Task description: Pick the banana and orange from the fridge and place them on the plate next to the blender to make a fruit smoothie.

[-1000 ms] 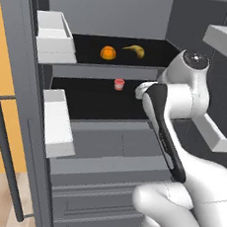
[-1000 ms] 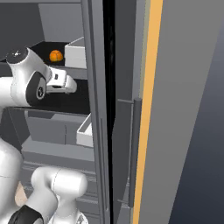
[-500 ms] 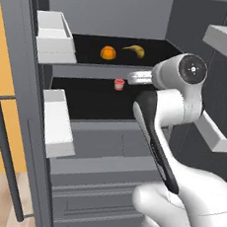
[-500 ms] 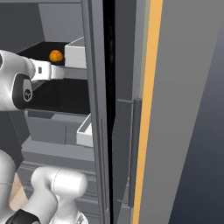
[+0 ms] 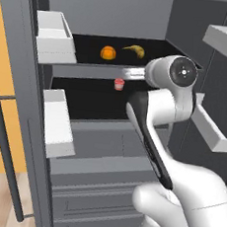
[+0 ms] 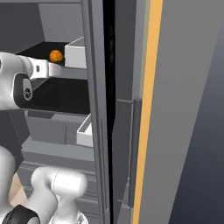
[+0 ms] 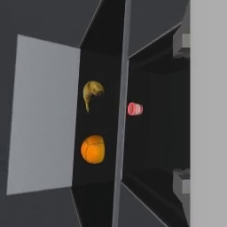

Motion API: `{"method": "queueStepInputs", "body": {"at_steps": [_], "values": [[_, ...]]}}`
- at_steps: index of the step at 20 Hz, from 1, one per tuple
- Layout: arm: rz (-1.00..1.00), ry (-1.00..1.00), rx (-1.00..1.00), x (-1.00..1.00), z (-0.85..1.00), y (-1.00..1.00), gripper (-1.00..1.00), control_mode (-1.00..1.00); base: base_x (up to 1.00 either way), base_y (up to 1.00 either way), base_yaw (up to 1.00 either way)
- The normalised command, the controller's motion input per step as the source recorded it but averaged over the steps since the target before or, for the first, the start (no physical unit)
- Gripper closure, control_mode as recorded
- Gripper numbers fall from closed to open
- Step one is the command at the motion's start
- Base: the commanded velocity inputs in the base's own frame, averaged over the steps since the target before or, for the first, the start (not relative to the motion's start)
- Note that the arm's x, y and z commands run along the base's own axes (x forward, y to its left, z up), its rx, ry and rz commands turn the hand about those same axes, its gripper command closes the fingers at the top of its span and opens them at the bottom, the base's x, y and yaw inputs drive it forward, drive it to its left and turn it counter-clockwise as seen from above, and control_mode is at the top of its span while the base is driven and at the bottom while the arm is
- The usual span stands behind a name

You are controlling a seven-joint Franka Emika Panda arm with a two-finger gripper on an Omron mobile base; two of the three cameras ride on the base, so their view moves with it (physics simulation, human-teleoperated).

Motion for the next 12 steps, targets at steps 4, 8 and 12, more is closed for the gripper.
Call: {"method": "queueStepInputs", "body": {"at_steps": [4, 8, 12], "values": [[0.01, 0.13, 0.00, 0.40, 0.29, 0.35, -1.00, -1.00, 0.00, 0.00, 0.00], [0.00, 0.13, 0.00, 0.61, 0.07, 0.58, -1.00, -1.00, 0.00, 0.00, 0.00], [0.00, 0.07, 0.00, 0.49, 0.00, 0.32, -1.00, -1.00, 0.00, 0.00, 0.00]]}}
